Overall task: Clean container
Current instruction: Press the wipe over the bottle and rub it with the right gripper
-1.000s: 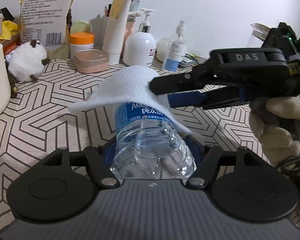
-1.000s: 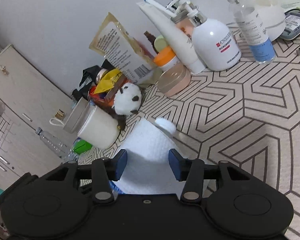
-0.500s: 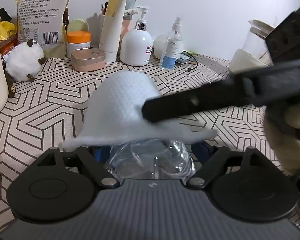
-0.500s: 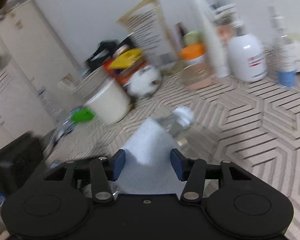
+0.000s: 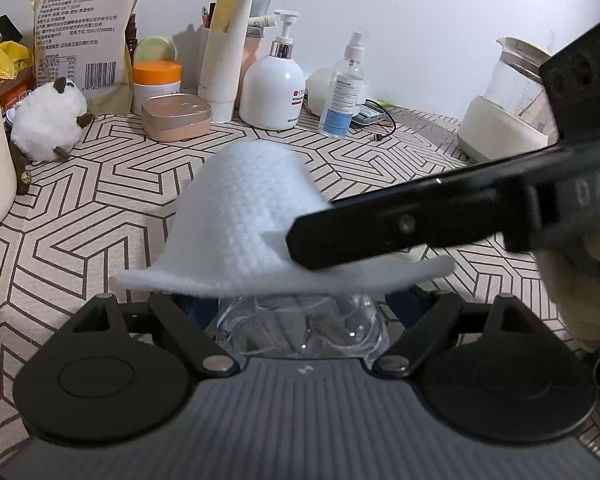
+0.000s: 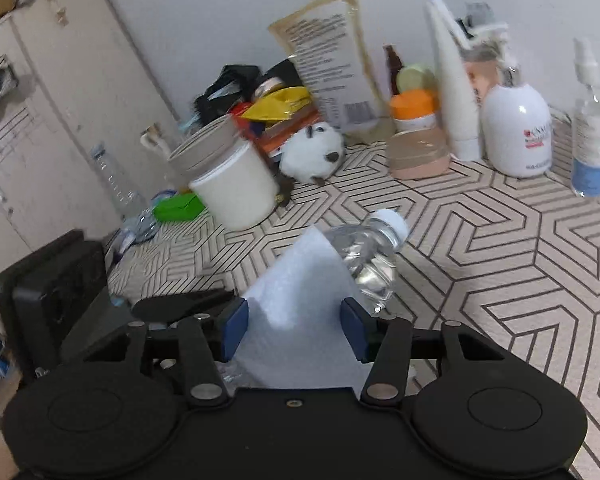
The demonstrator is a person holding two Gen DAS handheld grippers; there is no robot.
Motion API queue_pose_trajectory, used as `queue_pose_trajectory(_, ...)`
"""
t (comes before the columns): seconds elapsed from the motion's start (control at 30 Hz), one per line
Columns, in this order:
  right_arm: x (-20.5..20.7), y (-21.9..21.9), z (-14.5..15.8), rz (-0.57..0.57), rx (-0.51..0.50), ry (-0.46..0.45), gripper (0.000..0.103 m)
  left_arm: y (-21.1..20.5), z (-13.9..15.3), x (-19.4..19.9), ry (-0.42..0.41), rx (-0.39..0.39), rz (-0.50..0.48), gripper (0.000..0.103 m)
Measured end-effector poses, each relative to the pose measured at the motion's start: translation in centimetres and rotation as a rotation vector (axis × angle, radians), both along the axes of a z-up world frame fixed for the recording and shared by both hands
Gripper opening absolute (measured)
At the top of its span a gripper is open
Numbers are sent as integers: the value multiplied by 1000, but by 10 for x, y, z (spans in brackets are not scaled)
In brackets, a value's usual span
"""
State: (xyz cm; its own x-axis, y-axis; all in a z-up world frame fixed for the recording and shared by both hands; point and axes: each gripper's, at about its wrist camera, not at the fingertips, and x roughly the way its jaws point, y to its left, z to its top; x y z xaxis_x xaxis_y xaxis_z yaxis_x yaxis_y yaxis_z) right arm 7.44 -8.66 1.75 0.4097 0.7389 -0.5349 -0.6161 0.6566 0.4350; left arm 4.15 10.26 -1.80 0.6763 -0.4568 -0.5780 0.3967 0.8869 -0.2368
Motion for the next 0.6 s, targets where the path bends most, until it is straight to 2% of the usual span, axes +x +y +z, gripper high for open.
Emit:
queue_pose_trajectory(0.2, 25, -21, -18, -82, 115, 105, 57, -4, 0, 3, 0, 1, -3, 85)
queue_pose_trajectory(0.37, 32, -30, -26, -148, 175, 138, 58, -11, 1, 4, -4, 9, -7, 85)
queue_pose_trajectory(0.5, 26, -24, -22, -100, 149, 111, 59, -19, 2, 7, 0, -10, -6, 85)
queue_pose_trajectory(0.6, 18, -17, -15, -54, 110, 88, 54, -24, 3, 7, 1, -20, 1, 84)
